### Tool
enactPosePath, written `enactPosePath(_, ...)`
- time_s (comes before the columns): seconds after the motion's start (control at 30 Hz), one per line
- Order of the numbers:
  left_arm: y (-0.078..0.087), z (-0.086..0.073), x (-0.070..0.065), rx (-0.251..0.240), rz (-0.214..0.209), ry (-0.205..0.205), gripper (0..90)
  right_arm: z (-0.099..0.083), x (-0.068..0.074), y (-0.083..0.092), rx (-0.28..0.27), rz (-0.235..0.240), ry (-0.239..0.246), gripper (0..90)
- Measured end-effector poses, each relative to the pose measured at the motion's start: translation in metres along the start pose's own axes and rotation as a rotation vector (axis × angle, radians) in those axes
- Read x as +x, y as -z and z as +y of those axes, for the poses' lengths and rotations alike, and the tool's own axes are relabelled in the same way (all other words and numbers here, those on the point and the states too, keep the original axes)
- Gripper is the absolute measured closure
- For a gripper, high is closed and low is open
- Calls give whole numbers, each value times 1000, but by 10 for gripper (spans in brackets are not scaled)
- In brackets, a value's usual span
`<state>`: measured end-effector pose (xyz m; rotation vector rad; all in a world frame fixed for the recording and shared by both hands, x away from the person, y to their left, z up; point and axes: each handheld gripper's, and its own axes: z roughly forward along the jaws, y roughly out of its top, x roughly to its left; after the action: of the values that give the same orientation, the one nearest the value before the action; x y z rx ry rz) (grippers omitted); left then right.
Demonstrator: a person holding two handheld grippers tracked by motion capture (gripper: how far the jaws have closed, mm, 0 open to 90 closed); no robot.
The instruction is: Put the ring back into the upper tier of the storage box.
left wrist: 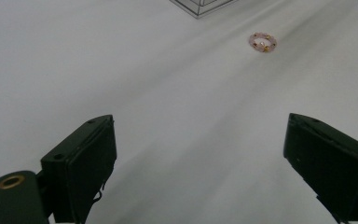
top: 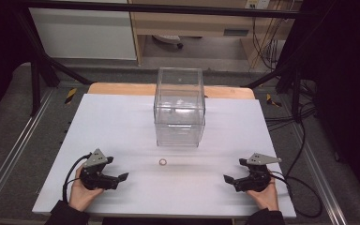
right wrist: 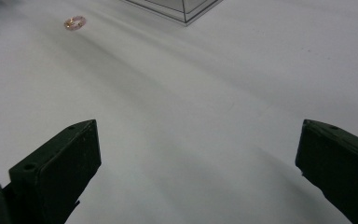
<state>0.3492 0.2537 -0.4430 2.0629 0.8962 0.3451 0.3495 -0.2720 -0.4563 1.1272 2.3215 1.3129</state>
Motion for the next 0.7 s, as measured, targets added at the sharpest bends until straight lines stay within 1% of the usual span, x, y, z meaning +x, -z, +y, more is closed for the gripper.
enactPosePath(0.3,-9,9,-11,12,-3,1,93,0,0,0,0,0,1,4)
enactPosePath(0.47,-16,14,-17,29,-11,-18,92,0,0,0,-1,-4,2,4)
enactPosePath(0.57,-19,17,-20,39,-6,-27,95,0,0,0,4,-4,2,4)
enactPosePath(0.7,-23,23,-24,33,-6,-17,112,0,0,0,5,-6,4,5)
